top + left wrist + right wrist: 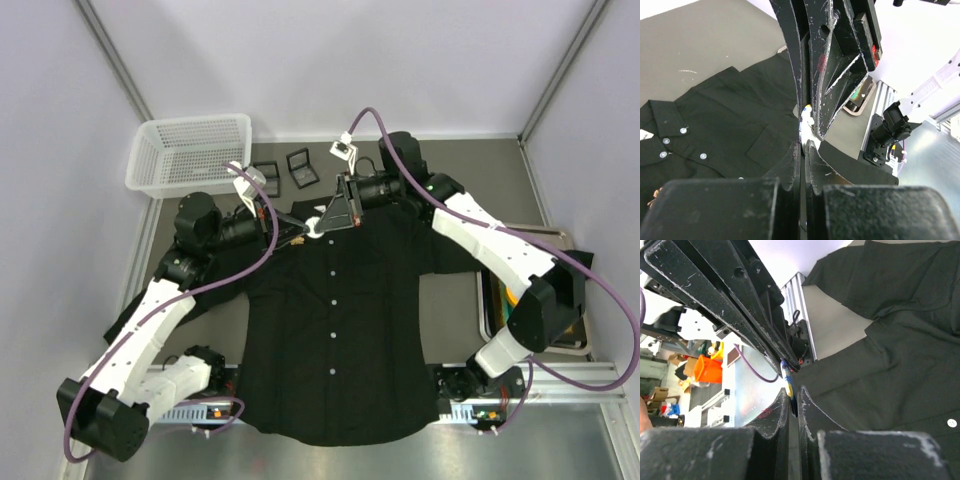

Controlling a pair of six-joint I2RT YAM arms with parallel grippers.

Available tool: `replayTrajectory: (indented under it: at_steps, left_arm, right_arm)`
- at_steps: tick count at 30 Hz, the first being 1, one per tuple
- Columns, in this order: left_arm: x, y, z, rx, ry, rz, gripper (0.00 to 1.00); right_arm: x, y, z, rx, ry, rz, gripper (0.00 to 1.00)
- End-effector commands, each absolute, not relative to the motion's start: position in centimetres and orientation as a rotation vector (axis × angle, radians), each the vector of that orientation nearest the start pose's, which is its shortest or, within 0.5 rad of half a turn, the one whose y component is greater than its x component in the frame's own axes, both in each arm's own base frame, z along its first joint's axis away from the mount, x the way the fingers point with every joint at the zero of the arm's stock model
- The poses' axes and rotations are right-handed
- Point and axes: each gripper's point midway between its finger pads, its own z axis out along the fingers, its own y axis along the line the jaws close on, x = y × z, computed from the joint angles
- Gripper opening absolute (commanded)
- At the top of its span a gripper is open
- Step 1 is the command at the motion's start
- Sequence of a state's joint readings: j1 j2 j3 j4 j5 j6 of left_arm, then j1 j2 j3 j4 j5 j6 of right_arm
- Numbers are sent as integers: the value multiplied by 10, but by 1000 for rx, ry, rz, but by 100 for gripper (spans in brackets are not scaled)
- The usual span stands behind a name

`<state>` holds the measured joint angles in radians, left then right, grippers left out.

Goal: Pin the brooch onto the clothing
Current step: Open the brooch.

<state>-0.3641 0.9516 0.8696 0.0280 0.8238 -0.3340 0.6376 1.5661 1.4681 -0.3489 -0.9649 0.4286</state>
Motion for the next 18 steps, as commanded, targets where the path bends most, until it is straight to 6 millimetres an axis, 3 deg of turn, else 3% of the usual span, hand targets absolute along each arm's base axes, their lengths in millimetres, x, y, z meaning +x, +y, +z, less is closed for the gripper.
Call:
replayTrajectory:
  at_steps: [1,8,10,14,18]
  left_arm:
    - [193,-256,351,915,1389,-1267,0]
    - [197,-258,349,902,1412,-1267,0]
    - [199,-258,345,878,1440,-1266,0]
    - [208,-251,345,801,1475,-1203,0]
    - [212,-247,347,795,1459,-1145,0]
  right_arm:
    - [239,378,300,-921,2006,1496,0]
    - [238,377,299,-988,1973,1417,7]
    - [234,376,303,-1006,1955,1430,17]
    - [222,371,320,-1106,1847,1476,47]
    - [223,355,338,-1145,1750,1481,66]
